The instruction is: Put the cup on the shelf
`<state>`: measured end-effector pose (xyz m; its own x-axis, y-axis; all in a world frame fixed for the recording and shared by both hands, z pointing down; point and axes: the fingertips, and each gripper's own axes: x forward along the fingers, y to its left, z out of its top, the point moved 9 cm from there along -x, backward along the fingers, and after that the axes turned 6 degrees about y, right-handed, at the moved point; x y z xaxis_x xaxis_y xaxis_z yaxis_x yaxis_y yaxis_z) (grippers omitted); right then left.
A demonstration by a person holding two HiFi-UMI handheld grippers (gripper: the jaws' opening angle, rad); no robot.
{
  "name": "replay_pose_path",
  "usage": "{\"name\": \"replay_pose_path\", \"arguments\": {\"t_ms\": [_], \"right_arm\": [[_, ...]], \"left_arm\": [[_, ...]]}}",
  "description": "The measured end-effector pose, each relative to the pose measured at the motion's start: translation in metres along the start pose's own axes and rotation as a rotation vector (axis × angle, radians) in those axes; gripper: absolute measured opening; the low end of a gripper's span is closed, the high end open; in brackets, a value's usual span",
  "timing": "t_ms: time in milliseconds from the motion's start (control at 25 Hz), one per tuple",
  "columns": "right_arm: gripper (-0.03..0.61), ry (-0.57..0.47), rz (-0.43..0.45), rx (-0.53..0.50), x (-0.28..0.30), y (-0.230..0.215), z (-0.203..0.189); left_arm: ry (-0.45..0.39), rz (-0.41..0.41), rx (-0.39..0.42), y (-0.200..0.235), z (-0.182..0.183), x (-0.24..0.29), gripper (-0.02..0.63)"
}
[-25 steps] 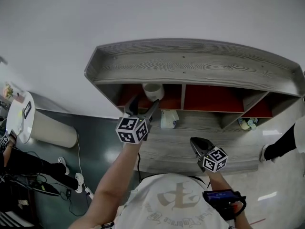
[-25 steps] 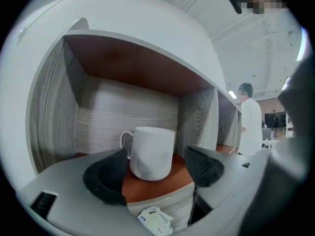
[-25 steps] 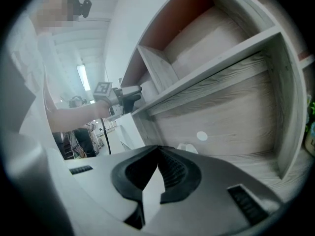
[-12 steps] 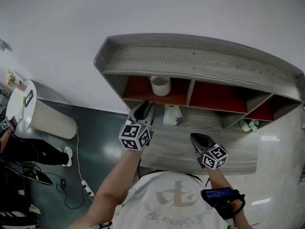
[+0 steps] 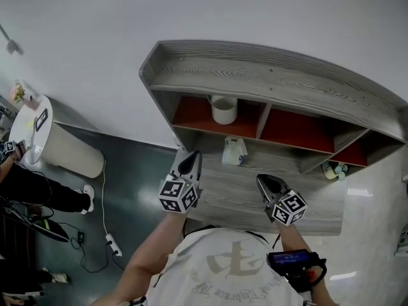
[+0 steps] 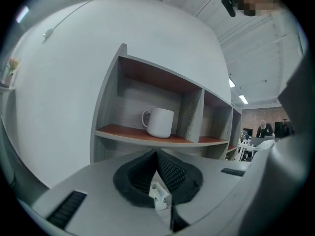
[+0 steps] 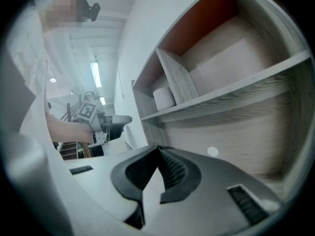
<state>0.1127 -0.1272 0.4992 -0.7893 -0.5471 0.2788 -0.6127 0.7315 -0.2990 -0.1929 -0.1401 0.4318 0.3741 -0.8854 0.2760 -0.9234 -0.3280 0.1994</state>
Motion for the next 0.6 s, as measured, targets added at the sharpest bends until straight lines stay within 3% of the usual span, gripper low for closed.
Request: {"name": "replay_pose_path", "arguments": {"t_ms": [240, 600], "right_arm": [[0.003, 0.001, 0.029, -0.030, 0.001, 0.012, 0.001], [0.003, 0.003, 0.065, -0.058, 0.004, 0.024, 0.004]], "left_arm": [[0.036, -0.031, 0.028, -0.002, -0.031, -0.024, 0.002], [0.109, -0.049, -0.024, -0.013, -0.075, -0.049, 0.002]]}}
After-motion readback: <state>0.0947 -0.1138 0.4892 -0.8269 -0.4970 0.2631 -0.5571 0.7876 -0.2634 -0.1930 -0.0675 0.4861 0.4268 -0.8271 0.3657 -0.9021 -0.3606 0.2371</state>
